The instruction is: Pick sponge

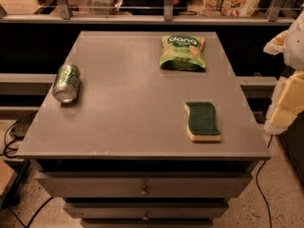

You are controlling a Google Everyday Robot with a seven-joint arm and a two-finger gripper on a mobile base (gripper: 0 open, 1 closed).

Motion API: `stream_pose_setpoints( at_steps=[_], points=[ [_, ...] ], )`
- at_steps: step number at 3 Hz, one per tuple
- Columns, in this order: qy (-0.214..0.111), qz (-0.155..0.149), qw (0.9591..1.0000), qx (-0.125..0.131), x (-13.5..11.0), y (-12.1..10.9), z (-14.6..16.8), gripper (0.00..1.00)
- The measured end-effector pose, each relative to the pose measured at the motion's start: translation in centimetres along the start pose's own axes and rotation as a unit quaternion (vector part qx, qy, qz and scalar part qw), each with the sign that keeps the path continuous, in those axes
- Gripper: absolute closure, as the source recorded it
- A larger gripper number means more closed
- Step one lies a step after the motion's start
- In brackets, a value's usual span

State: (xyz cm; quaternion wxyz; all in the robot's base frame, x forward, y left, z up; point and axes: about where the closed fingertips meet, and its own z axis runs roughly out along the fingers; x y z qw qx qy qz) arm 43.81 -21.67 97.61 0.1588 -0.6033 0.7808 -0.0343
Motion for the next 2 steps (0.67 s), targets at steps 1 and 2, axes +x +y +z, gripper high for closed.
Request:
stream_pose_setpoints(
  at_steps=[1, 2],
  points=[
    [-0.004, -0.001, 1.0, -0.004, -0.1, 0.0, 0.5, 0.0],
    [-0.012, -0.003, 0.9998, -0.016, -0.3, 0.0, 1.6, 0.0]
  ],
)
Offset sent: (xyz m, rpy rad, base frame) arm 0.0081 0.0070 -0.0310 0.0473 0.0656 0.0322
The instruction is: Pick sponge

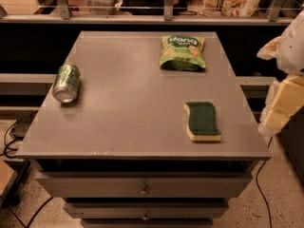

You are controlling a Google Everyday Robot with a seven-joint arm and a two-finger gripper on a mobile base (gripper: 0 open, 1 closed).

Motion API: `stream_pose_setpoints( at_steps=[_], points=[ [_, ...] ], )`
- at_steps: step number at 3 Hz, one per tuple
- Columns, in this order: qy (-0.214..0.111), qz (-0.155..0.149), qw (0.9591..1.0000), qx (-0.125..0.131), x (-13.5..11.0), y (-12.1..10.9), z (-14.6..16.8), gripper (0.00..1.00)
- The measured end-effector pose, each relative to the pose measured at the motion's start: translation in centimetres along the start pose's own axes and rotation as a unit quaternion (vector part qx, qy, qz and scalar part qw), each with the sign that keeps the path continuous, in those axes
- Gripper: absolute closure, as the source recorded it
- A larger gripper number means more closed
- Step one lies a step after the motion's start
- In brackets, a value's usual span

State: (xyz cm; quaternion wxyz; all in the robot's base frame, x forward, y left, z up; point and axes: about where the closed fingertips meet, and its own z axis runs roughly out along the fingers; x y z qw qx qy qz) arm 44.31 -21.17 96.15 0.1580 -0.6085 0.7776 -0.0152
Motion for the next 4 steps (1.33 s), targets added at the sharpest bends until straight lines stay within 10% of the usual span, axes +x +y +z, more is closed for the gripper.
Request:
stream_pose_setpoints(
  at_steps=[4],
  points=[
    [-0.113, -0.044, 0.9917, -0.045, -6.0, 0.0, 6.7, 0.0]
  ],
)
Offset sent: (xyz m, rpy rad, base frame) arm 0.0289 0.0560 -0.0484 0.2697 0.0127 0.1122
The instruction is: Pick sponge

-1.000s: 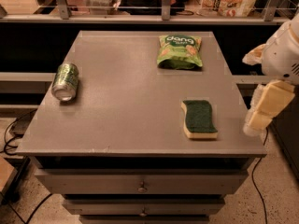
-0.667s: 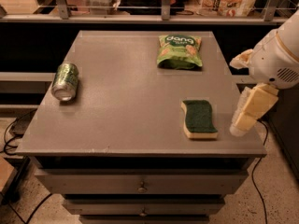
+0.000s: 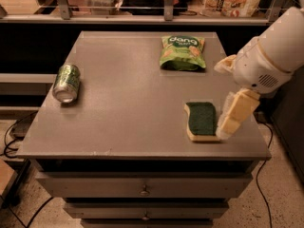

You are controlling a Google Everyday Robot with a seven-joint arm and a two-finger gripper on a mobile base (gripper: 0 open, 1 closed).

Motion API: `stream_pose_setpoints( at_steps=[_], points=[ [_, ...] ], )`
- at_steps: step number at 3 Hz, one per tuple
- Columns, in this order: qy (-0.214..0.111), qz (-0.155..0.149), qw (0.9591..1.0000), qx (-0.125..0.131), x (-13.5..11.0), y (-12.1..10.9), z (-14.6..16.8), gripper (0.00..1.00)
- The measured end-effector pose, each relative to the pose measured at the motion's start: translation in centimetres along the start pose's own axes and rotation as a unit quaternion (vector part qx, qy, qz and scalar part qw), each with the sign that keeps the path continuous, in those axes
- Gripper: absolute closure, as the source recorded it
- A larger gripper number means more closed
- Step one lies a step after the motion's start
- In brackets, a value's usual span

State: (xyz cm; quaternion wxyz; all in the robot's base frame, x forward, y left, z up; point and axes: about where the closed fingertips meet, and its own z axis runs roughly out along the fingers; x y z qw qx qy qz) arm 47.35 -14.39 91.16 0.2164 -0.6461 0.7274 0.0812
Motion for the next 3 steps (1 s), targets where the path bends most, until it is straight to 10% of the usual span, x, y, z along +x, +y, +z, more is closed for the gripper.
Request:
stream_pose_setpoints(
  at_steps=[3],
  points=[
    [-0.026, 0.007, 0.9992, -0.028, -0.2, 0.0, 7.9, 0.0]
  ],
)
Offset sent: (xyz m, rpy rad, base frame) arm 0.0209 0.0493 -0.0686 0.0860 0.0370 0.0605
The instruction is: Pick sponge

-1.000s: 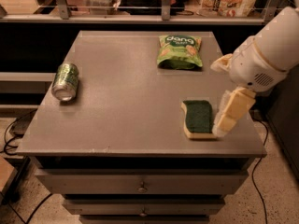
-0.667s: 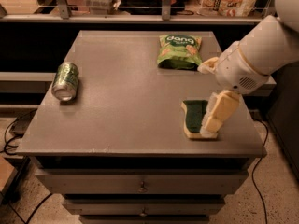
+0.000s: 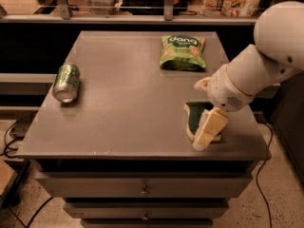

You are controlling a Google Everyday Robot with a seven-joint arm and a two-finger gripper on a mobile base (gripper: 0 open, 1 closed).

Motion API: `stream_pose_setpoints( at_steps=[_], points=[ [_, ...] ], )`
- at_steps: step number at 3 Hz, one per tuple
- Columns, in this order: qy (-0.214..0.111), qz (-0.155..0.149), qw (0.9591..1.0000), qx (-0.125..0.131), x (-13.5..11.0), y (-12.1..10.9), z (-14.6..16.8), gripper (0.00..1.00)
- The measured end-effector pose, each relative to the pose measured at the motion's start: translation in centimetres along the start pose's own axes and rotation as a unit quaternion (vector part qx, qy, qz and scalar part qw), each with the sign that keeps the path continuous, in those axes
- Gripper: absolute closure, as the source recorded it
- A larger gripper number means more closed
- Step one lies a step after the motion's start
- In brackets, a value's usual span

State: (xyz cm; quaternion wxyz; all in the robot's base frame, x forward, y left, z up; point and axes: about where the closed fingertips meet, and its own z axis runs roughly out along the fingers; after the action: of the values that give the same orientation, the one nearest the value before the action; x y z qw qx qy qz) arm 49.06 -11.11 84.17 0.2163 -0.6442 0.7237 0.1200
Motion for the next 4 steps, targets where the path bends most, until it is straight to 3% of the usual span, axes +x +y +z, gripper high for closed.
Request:
stream_pose_setpoints(
  at_steps=[1, 2, 3, 4],
  points=[
    [0.008, 0.018, 0.9998, -0.003, 1.3, 0.0, 1.1, 0.0],
    [0.016, 0.026, 0.9995, 0.002, 1.9, -0.4, 1.0, 0.18],
    [0.012, 0.023, 0.9995, 0.017, 1.3, -1.2, -0.2, 0.49],
    [0.01, 0.021, 0.9995, 0.02, 0.9, -1.5, -0.5, 0.72]
  ],
)
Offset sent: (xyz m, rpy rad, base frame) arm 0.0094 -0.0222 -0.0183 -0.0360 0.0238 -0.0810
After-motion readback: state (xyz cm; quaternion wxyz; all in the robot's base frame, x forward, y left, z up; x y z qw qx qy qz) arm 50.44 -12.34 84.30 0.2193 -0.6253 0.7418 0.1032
